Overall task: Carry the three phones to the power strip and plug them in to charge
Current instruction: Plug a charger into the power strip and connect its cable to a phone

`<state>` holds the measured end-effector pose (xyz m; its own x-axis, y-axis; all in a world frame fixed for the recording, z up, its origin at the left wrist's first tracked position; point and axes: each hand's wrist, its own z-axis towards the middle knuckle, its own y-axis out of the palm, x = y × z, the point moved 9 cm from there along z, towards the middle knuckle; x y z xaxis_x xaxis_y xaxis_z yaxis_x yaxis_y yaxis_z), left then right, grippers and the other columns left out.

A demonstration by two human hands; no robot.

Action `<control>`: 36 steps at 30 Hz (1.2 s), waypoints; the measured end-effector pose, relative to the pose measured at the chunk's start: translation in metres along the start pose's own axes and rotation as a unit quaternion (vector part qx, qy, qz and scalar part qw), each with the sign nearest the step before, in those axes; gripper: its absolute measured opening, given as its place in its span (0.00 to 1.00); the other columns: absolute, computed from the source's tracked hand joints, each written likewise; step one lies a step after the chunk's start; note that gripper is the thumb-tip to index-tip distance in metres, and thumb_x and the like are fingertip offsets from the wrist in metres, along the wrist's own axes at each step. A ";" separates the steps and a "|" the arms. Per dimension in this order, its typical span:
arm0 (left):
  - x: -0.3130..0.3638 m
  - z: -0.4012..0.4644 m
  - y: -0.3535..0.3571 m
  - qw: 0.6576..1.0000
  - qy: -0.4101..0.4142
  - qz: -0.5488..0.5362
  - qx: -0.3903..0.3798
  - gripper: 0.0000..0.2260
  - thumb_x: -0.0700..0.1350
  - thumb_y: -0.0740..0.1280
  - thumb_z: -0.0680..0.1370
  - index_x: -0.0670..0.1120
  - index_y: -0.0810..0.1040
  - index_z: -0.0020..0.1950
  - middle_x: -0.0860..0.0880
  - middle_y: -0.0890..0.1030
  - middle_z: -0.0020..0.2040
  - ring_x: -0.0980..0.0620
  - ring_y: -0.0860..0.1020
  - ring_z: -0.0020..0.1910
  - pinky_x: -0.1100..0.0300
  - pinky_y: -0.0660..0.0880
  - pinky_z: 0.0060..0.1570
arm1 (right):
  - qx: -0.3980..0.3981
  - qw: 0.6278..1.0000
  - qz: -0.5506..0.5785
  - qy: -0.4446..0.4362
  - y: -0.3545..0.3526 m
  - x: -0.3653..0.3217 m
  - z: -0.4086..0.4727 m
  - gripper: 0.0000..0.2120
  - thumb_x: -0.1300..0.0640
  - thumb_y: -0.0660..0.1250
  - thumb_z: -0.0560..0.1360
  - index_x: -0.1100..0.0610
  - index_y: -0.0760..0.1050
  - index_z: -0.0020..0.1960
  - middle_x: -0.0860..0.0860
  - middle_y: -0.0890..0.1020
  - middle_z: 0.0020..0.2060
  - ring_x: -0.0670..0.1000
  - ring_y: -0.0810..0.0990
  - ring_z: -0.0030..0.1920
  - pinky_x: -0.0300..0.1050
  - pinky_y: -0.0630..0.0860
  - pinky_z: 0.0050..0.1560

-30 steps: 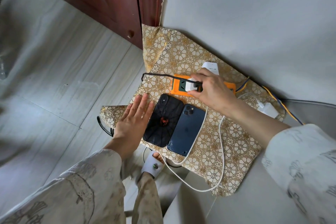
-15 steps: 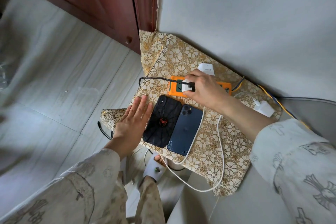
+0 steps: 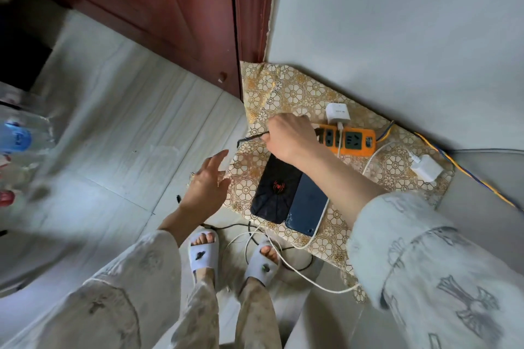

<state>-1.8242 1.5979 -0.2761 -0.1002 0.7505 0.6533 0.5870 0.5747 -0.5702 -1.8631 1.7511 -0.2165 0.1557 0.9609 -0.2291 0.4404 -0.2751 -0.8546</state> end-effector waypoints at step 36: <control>-0.004 -0.024 -0.080 0.990 0.087 -0.111 0.026 0.11 0.36 0.60 0.77 0.43 0.78 0.56 0.46 0.81 0.46 0.51 0.78 0.45 0.61 0.73 0.52 | 0.056 0.903 0.416 0.093 0.106 -0.097 -0.043 0.11 0.59 0.60 0.78 0.65 0.78 0.47 0.62 0.82 0.41 0.52 0.75 0.38 0.42 0.66 0.39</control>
<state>-1.8512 1.5407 -0.2209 -0.0800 0.5385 0.8388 0.5232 0.7389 -0.4245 -1.7939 1.6270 -0.2651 0.5425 0.3980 -0.7398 0.0117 -0.8841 -0.4671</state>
